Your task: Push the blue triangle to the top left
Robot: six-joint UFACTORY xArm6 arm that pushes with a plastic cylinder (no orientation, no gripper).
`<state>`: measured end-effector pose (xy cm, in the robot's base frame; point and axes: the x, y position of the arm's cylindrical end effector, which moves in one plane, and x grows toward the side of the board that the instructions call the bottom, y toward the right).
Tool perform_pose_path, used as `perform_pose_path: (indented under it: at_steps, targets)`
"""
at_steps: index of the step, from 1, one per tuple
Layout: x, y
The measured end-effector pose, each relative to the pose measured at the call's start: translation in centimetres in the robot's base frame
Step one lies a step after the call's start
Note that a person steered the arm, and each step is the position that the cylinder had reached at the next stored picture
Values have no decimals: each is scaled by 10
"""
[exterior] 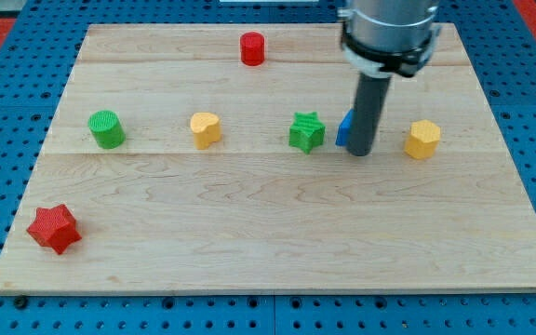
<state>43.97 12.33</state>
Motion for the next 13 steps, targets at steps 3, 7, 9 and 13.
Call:
perform_pose_path:
  at_steps: [3, 7, 9, 13]
  targets:
    - [-9, 49]
    - [-104, -36]
    - [-132, -72]
    - [-124, -265]
